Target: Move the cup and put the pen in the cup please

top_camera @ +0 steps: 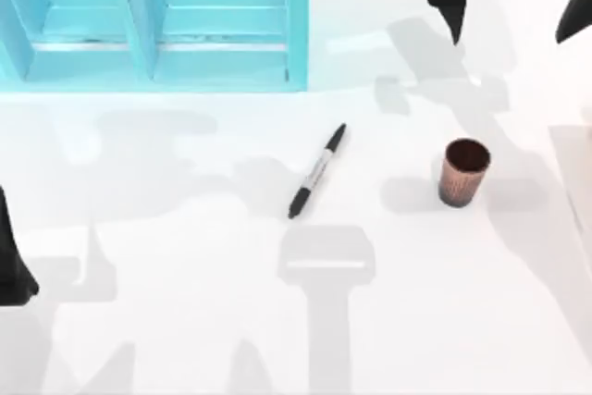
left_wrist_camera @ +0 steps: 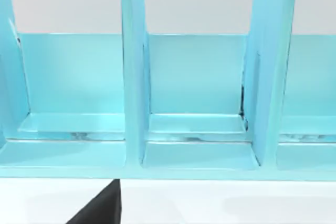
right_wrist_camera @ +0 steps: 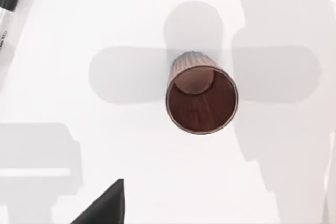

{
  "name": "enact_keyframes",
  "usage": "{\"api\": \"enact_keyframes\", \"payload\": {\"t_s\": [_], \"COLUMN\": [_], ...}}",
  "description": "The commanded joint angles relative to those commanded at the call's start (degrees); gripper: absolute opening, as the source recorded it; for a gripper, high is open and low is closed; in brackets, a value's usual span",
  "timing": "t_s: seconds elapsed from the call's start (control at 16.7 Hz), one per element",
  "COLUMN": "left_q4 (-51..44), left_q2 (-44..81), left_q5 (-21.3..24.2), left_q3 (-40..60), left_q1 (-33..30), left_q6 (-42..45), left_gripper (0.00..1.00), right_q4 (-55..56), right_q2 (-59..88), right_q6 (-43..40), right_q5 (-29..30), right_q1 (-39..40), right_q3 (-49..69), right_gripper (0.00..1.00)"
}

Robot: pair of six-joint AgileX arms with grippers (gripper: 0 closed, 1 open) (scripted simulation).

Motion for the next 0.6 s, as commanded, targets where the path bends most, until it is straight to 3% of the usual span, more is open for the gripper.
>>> {"api": "enact_keyframes", "payload": {"t_s": [0.3, 0.36, 0.6], "left_q4": [0.0, 0.0, 0.0], "left_q2": [0.0, 0.0, 0.0], "left_q5": [0.0, 0.0, 0.0], "left_q3": [0.0, 0.0, 0.0], "left_q1": [0.0, 0.0, 0.0], "left_q6": [0.0, 0.0, 0.0], "left_gripper": [1.00, 1.00, 1.00], "right_q4": [-1.7, 1.3, 5.2], "right_q2": [0.1, 9.2, 8.5], "right_q6": [0.0, 0.0, 3.8], "right_q5": [0.1, -0.5, -1.3], "right_q1": [-0.1, 0.4, 1.6], "right_q3": [1.9, 21.1, 17.2], "right_gripper": [1.00, 1.00, 1.00]}}
